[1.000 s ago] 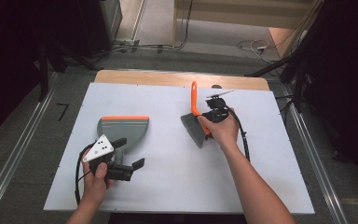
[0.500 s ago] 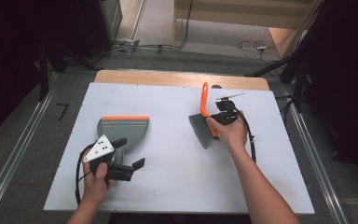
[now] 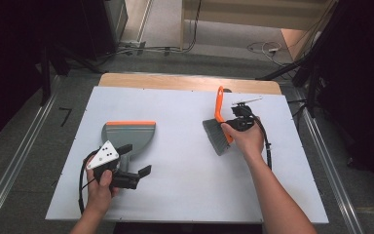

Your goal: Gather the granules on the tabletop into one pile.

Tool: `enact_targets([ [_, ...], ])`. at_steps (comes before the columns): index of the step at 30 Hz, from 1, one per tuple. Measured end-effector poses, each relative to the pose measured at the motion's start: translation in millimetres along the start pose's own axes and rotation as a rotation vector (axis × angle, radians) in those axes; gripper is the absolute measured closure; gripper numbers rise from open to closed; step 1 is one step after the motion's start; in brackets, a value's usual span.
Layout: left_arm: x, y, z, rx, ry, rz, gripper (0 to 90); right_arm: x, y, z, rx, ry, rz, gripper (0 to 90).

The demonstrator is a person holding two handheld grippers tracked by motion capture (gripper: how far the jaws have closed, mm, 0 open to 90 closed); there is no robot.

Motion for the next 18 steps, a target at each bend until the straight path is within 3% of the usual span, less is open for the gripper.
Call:
enact_targets([
  [8, 0.3, 1.0, 0.2, 0.000, 0.000, 0.000, 0.0, -0.2, -3.3, -4.3, -0.009, -0.001, 0.018, 67.5],
  [18, -0.1, 0.8, 0.5, -0.001, 0.000, 0.002, 0.0, -0.9, -9.5, -5.0, 0.022, -0.034, 0.022, 67.7],
])
Point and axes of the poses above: each handheld gripper's, and its own axes: y roughly forward along the jaws, x roughly out of its underside, z roughly to its right, the point moved 3 cm from there along y, roughly forward along the jaws, and after that the axes turned 11 degrees about z, right-handed, at the moved point
